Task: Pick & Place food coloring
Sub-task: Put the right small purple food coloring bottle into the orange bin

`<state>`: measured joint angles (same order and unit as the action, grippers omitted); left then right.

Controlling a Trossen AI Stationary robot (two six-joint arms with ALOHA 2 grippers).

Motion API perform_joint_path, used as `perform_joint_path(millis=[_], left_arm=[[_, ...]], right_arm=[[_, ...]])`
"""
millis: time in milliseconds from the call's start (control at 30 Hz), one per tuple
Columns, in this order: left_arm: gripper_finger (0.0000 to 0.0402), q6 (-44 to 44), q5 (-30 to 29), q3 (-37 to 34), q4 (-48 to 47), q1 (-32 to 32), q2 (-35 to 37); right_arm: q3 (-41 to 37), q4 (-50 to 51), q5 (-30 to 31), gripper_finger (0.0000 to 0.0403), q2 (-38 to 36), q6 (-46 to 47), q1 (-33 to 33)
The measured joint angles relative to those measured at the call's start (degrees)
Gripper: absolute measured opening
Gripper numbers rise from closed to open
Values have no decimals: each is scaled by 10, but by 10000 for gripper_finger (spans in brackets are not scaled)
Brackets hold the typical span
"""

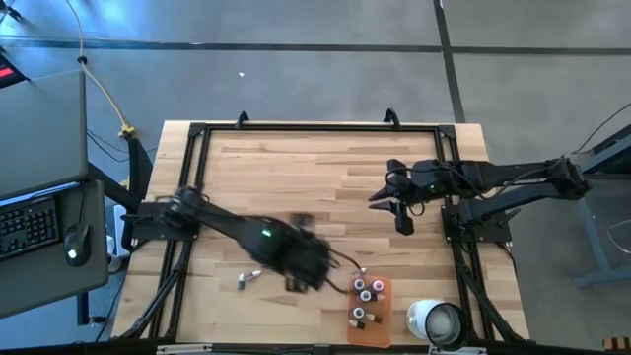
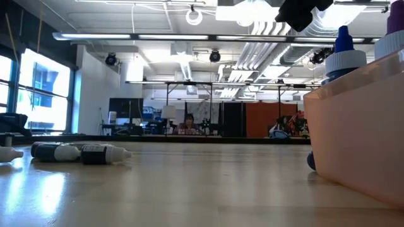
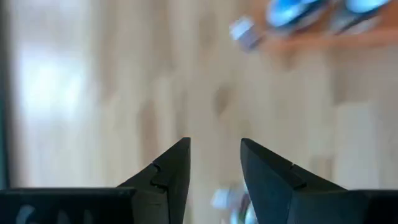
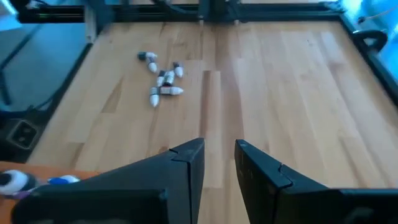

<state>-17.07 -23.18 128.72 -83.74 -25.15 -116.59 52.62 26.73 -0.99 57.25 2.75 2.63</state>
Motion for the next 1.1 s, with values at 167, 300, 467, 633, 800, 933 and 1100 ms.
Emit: perform_joint_path(millis=[167,300,467,633,800,933,1100], left_arm=[[137,-85,-115,-4,-59,-36,61],[137,-85,-121,-40,-62,-72,128],[137,-164,-146,-201,-59,-107,228],[137,-282,-188,-468,30,-128,361],[137,-312,-103,-702,304,-127,462],[137,-312,-95,-797,472,-127,487],[137,-310,-107,-815,534,-127,493]], right_arm=[[0,0,-77,82,3,11,0],[-8,-13,-173,82,10,-35,0],[-32,-50,-203,82,16,-44,0],[-56,-100,-164,82,16,-43,0],[-89,-192,-117,82,16,-81,0],[-119,-243,-76,82,16,-90,0],[-142,-187,-126,82,17,-122,0]])
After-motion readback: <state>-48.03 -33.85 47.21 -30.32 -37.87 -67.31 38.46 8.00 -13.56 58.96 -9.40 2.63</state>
